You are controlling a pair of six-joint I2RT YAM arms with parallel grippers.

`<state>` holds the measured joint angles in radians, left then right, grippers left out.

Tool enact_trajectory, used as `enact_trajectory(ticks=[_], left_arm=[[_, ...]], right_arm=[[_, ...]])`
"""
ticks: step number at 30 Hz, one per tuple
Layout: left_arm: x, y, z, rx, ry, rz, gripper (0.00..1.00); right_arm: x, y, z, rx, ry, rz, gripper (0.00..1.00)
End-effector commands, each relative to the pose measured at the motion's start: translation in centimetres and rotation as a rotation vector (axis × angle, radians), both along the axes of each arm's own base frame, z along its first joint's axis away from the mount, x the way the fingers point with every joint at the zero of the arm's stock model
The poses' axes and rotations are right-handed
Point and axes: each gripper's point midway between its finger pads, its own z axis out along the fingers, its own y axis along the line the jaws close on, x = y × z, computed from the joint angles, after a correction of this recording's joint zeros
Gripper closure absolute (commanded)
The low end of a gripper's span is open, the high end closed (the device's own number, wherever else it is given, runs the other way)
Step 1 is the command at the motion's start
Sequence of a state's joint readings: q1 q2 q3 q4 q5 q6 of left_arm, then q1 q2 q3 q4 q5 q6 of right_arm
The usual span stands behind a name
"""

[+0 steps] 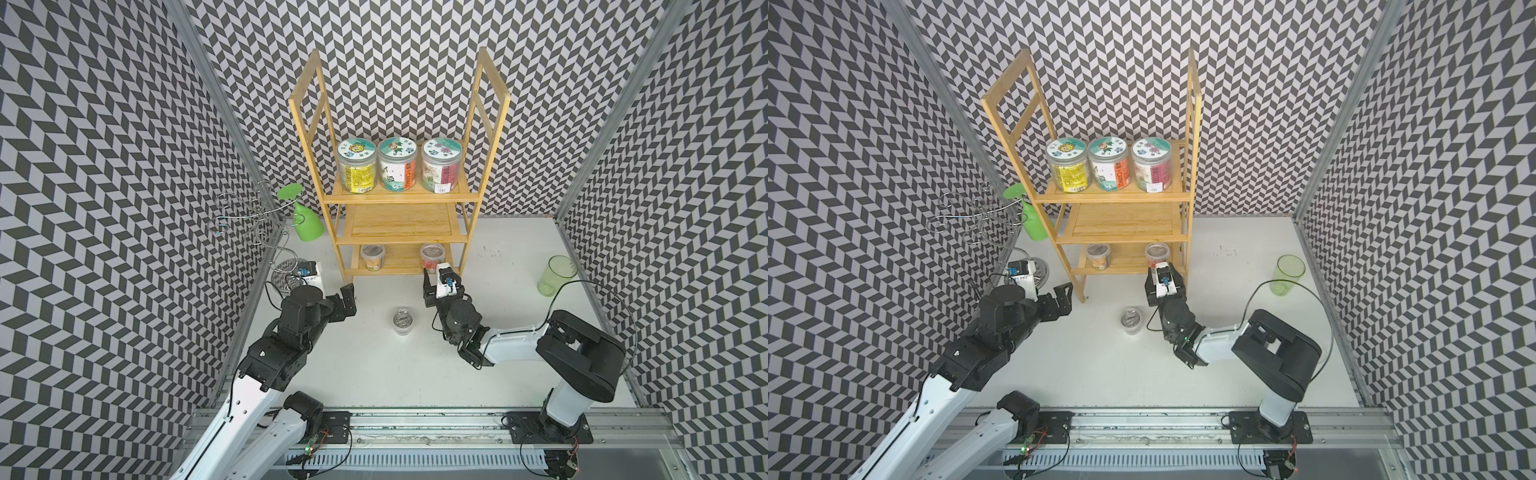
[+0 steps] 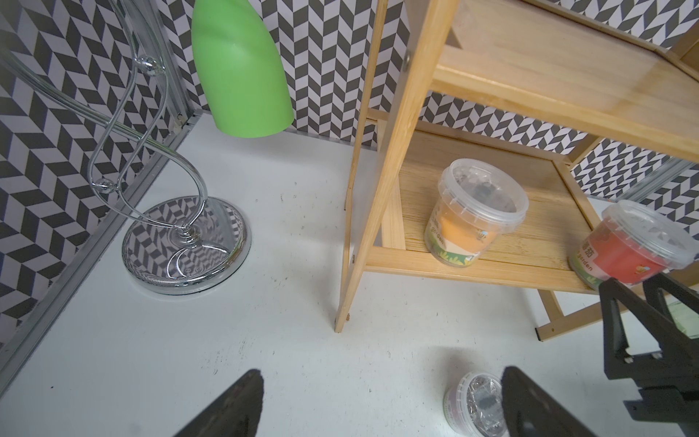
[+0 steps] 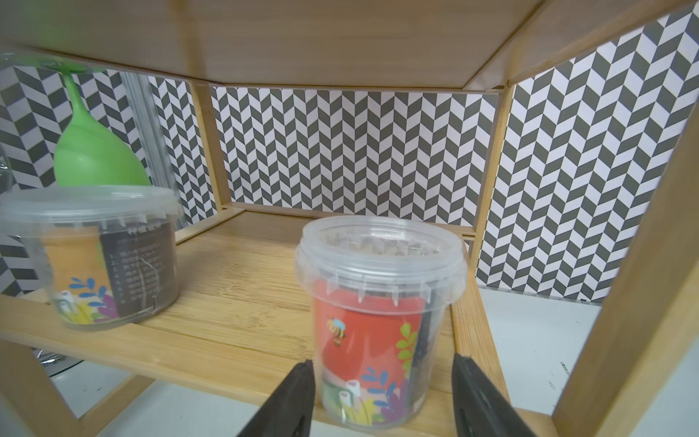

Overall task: Place the seed container on the shelf
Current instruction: Place the seed jar on the shelf.

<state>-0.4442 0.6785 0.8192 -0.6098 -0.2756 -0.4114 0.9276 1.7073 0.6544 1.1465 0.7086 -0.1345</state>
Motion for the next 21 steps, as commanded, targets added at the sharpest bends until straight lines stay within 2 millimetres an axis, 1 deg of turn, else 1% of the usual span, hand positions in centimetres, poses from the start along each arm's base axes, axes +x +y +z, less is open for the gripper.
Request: enact_trajectory(ticks=[1, 4, 11, 16, 21], left_arm=[[0.1, 0.2, 0.9, 0.002, -0.032, 0.006, 0.02], [0.1, 0.3, 1.0, 0.001, -0.034, 0.008, 0.02], [0.1, 0.3, 1.0, 0.002, -0.035, 0.008, 0.02], [0.1, 0.3, 1.0, 0.002, -0.034, 0.008, 0.02], [0.1, 0.4, 1.0, 0.003, -0.035, 0.012, 0.02]], right_arm=[[-0.1, -0.2, 0.5, 0.025, -0.008, -0.017, 0.39], [0.0, 0.0, 0.2, 0.021, 0.0, -0.015, 0.4], [0.6, 0.0, -0.4, 0.021, 0.021, -0.031, 0.46], [1.4, 0.0, -0.2, 0.03, 0.015, -0.043, 0.49], [2.3, 0.1, -0.2, 0.033, 0.016, -0.054, 0.5]])
